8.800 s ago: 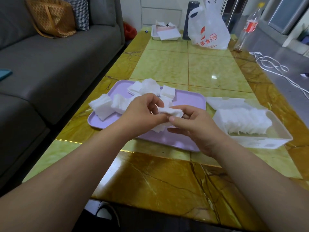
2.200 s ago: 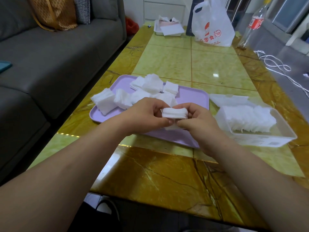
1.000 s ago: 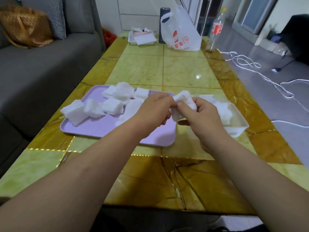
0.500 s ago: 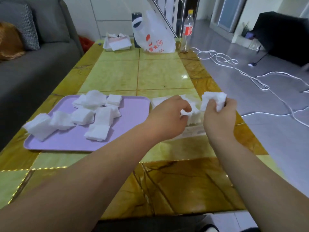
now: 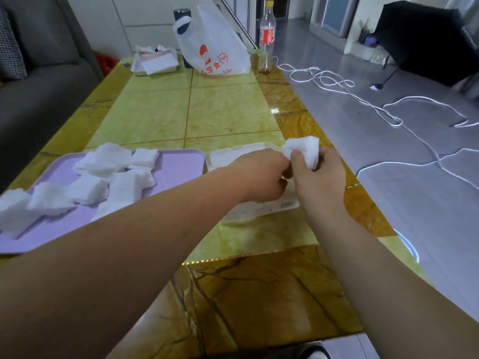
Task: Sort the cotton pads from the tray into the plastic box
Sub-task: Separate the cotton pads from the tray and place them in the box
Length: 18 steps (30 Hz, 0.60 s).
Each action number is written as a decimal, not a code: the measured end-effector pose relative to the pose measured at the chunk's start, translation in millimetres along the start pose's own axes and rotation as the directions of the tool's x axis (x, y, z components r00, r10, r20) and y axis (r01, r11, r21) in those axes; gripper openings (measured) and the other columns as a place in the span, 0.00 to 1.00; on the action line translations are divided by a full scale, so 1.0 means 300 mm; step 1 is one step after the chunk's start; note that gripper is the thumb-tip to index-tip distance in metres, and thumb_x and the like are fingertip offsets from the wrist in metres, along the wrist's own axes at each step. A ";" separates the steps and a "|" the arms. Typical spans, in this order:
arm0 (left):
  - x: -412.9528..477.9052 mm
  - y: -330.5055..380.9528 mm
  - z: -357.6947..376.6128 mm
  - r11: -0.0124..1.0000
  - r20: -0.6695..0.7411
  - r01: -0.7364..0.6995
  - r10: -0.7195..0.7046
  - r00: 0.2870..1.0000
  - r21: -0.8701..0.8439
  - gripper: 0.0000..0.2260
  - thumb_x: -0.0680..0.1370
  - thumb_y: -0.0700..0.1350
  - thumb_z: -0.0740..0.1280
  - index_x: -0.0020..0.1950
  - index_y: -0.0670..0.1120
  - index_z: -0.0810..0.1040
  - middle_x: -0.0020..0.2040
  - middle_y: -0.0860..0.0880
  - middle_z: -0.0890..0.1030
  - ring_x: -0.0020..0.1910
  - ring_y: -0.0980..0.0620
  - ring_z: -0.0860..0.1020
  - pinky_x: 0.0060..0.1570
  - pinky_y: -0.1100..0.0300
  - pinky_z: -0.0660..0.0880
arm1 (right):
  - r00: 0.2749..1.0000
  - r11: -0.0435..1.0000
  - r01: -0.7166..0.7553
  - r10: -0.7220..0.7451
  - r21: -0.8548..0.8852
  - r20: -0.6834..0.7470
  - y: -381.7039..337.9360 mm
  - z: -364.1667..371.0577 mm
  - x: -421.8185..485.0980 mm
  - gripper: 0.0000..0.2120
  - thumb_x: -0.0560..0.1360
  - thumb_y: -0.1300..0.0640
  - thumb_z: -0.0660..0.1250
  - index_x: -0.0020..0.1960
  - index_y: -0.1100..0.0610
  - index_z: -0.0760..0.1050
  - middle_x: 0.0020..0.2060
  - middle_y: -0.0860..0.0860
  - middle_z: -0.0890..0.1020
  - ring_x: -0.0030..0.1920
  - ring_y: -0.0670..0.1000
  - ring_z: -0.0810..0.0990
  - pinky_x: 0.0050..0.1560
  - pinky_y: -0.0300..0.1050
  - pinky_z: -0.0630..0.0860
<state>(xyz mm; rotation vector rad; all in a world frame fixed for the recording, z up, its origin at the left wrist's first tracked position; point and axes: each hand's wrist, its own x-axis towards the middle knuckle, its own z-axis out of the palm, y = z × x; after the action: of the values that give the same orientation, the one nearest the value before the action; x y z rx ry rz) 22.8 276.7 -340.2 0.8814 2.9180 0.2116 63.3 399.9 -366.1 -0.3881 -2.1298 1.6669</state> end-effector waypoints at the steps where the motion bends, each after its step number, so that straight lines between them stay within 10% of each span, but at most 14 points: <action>1: -0.005 0.000 0.001 1.000 -0.006 -0.001 0.001 1.000 0.002 0.10 0.80 0.45 0.61 0.53 0.49 0.82 0.47 0.52 0.82 0.44 0.49 0.78 0.47 0.52 0.78 | 1.000 1.000 0.021 -0.021 -0.017 0.012 -0.001 0.000 -0.001 0.08 0.77 0.51 0.71 0.54 0.50 0.75 0.43 0.41 0.80 0.43 0.38 0.78 0.35 0.27 0.68; 10: -0.088 -0.045 0.024 0.996 -0.041 0.054 -0.057 0.998 -0.071 0.12 0.79 0.42 0.61 0.43 0.45 0.83 0.39 0.47 0.82 0.41 0.45 0.78 0.45 0.47 0.78 | 0.960 0.826 0.275 -0.205 -0.492 0.193 0.001 0.003 -0.023 0.10 0.76 0.44 0.69 0.53 0.47 0.75 0.42 0.48 0.82 0.47 0.55 0.80 0.52 0.55 0.77; 13: -0.119 -0.050 0.017 0.994 -0.040 0.090 -0.093 0.995 -0.062 0.13 0.80 0.43 0.60 0.44 0.46 0.83 0.40 0.48 0.82 0.41 0.46 0.79 0.45 0.47 0.79 | 0.949 0.701 0.312 -0.260 -0.641 0.177 0.000 0.021 -0.025 0.13 0.75 0.45 0.70 0.56 0.49 0.77 0.44 0.50 0.83 0.54 0.56 0.80 0.74 0.59 0.65; 18: -0.138 -0.042 0.017 0.985 -0.042 0.125 -0.131 0.991 -0.116 0.13 0.80 0.44 0.61 0.43 0.45 0.83 0.39 0.48 0.82 0.40 0.46 0.79 0.45 0.47 0.79 | 0.952 0.610 0.301 -0.231 -0.733 0.198 -0.016 0.045 -0.025 0.12 0.73 0.50 0.71 0.53 0.49 0.72 0.39 0.49 0.80 0.52 0.56 0.80 0.79 0.60 0.54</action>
<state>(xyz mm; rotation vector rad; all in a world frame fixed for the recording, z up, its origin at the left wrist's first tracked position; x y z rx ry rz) 50.9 243.8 -345.4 0.6790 2.9598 0.3897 63.7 383.7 -365.4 -0.2004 -2.7154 0.5472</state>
